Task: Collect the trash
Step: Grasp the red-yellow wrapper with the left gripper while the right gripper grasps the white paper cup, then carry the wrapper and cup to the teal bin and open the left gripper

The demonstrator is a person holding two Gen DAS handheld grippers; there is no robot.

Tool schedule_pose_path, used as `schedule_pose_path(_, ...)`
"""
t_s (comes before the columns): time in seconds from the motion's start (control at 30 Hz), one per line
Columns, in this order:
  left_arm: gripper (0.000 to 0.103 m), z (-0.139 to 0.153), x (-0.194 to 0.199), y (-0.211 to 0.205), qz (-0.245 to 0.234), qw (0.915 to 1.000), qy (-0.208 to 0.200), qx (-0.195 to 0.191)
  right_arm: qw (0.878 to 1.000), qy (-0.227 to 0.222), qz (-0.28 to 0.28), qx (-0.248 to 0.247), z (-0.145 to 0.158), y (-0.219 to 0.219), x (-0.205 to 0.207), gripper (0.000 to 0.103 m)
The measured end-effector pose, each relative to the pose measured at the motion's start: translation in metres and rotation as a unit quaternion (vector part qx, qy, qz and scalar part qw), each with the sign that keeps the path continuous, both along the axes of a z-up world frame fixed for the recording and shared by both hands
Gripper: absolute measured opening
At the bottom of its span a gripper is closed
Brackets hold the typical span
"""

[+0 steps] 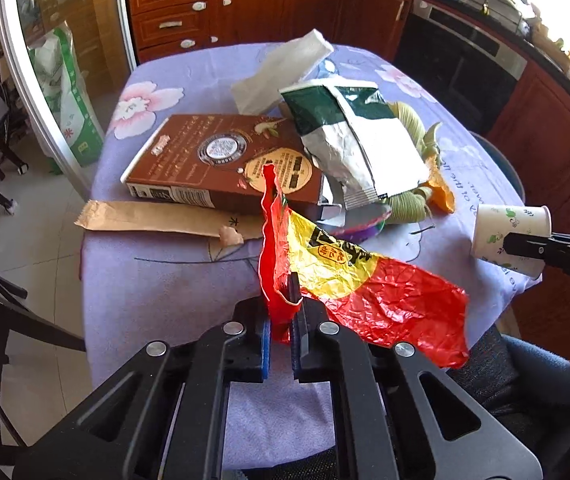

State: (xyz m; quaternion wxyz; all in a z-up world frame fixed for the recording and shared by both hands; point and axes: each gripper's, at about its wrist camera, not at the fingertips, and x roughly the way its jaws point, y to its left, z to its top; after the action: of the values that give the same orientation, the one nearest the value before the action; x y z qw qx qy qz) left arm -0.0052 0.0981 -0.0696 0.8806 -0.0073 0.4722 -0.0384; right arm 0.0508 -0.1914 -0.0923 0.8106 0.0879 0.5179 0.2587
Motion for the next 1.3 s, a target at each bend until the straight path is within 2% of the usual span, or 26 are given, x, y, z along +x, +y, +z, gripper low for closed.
schedule_pose_path(0.2,0.007,0.043,-0.013,-0.004,0.003,0.9981,-0.055,0.027,1.000,-0.014,-0.010,0.003,0.009,-0.006,-0.001,0.005)
schedule_pose_path(0.37,0.007,0.082,-0.010,-0.017,-0.020,0.9945,-0.097,0.033,0.999,-0.028,-0.022,0.011,0.022,-0.015,0.000,0.005)
schedule_pose_path(0.6,0.007,0.119,0.014,-0.068,-0.086,0.9861,-0.138,0.034,0.997,-0.054,-0.060,0.018,0.045,-0.045,0.004,0.005)
schedule_pose_path(0.73,0.007,0.133,0.038,-0.107,-0.117,0.9810,-0.150,0.037,0.992,-0.069,-0.103,0.018,0.057,-0.078,0.012,0.004)
schedule_pose_path(0.9,0.007,0.136,0.082,-0.171,-0.161,0.9770,-0.139,0.019,0.981,-0.081,-0.174,0.010,0.068,-0.137,0.022,0.004)
schedule_pose_path(1.03,0.007,0.130,0.116,-0.237,-0.206,0.9694,-0.132,0.016,0.969,-0.082,-0.232,0.000,0.068,-0.192,0.032,0.005)
schedule_pose_path(1.13,0.007,0.120,0.146,-0.286,-0.232,0.9646,-0.123,0.020,0.960,-0.079,-0.269,-0.009,0.063,-0.230,0.041,0.005)
schedule_pose_path(1.3,0.007,0.092,0.197,-0.359,-0.254,0.9615,-0.103,0.025,0.947,-0.059,-0.316,-0.006,0.040,-0.279,0.060,0.005)
